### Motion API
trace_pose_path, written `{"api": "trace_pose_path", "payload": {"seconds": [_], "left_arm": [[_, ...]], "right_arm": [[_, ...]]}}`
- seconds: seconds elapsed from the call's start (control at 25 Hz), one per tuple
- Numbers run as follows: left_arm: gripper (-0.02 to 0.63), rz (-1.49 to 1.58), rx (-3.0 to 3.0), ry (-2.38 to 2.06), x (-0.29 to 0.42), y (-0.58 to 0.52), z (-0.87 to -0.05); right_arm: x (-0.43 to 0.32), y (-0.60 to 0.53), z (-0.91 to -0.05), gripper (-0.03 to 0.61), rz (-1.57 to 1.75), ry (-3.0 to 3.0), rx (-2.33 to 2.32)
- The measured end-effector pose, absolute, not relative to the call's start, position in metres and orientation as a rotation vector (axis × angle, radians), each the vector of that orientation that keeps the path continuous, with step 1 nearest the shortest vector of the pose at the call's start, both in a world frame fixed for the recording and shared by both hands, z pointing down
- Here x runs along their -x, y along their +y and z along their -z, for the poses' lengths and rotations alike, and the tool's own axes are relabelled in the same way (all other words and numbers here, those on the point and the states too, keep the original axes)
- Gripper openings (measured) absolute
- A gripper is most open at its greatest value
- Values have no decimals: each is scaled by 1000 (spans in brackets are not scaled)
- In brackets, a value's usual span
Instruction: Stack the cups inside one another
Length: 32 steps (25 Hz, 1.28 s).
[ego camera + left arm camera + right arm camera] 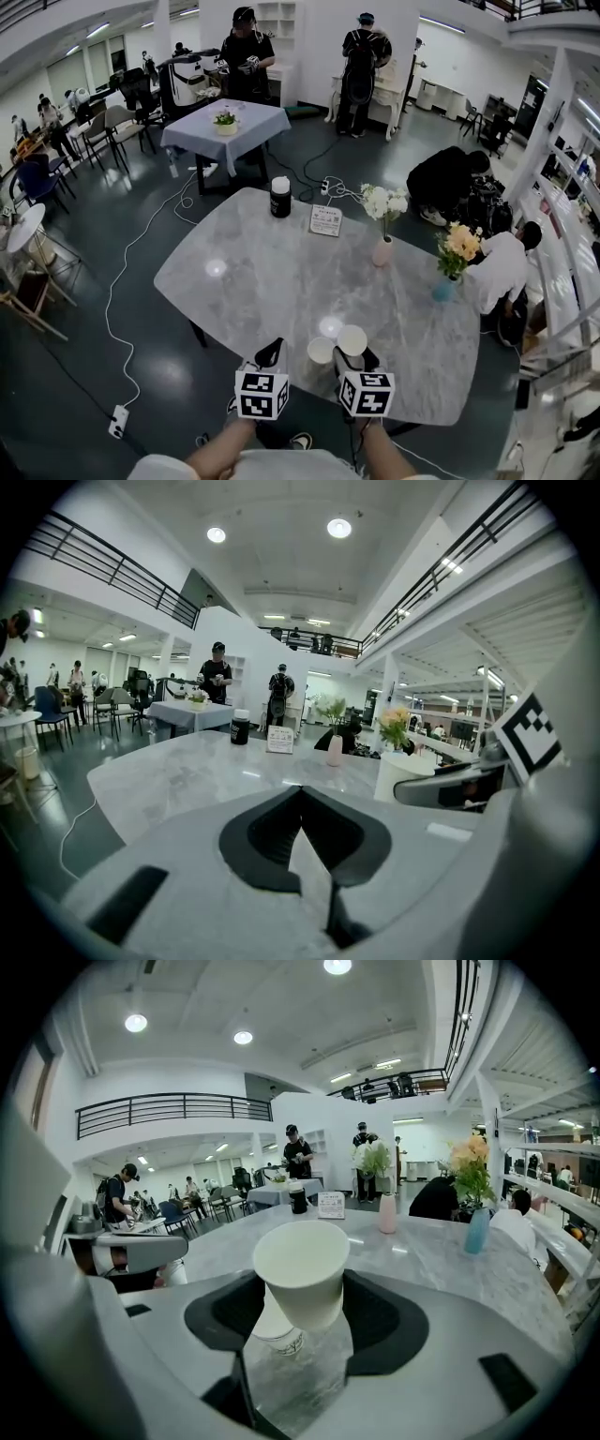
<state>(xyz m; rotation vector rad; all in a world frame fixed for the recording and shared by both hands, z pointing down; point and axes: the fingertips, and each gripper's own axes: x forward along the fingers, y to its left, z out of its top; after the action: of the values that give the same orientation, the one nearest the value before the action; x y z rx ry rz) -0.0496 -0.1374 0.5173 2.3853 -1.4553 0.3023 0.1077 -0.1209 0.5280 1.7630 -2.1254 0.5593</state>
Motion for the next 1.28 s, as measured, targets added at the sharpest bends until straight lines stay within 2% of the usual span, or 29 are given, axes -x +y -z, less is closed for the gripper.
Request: {"api": "trace_pose_path", "payload": {"seconds": [1.28], "left_arm": [[9,-306,-2245,-1535,92,-125,-544]], "right_arm": [[-52,-128,-554,245,-581,-2196,-1580]]}}
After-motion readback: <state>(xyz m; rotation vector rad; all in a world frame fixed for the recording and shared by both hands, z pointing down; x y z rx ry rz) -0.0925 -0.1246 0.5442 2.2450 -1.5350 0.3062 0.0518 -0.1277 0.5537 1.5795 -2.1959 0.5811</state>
